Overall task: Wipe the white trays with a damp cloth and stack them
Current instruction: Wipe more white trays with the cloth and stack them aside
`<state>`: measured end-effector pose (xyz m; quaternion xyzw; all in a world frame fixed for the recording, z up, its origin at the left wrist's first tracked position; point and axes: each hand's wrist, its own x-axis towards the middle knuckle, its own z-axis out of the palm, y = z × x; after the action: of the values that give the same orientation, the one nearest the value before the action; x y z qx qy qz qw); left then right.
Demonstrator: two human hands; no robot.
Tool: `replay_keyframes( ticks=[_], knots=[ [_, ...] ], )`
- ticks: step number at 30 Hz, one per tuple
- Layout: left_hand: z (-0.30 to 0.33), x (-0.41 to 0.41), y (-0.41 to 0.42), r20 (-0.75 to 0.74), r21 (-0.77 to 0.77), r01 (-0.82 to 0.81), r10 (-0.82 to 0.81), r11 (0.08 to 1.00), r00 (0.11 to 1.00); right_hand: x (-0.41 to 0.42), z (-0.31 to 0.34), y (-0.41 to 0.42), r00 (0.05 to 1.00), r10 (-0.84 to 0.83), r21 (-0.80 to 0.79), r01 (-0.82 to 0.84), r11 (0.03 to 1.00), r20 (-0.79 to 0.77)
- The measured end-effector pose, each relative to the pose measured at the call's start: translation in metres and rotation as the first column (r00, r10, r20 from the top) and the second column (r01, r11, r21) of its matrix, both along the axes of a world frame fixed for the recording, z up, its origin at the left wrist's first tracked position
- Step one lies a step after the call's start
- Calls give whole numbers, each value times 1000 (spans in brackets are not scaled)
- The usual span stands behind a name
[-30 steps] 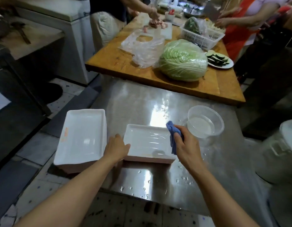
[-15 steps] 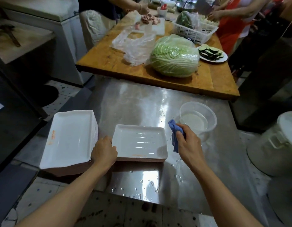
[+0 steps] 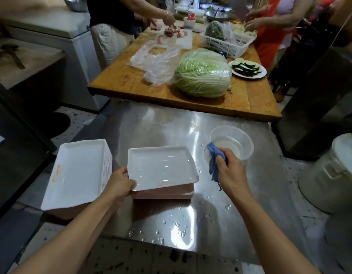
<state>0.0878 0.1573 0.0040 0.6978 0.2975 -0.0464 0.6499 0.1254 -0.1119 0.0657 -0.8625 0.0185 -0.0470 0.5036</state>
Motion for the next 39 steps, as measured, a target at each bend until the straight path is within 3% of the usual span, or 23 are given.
replay_keyframes(
  ticks=[5,10,18,29,39],
  knots=[
    [41,30,-36,95,-90,-9,17,996,995,9,6,-20,999,-37,27,36,999,30],
    [67,69,-80,118,-57,62,-55,996,991,19,13,-47,996,-65,58,61,996,58],
    [82,126,-155,218,264,104,-165,959,962,27,12,-91,985,-155,106,146,984,77],
    [85,140,-187,295,630,51,-300,775,907,36,9,-113,983,-173,129,164,978,65],
    [90,138,-198,292,666,40,-310,745,905,37,13,-119,983,-165,142,153,978,76]
  ],
)
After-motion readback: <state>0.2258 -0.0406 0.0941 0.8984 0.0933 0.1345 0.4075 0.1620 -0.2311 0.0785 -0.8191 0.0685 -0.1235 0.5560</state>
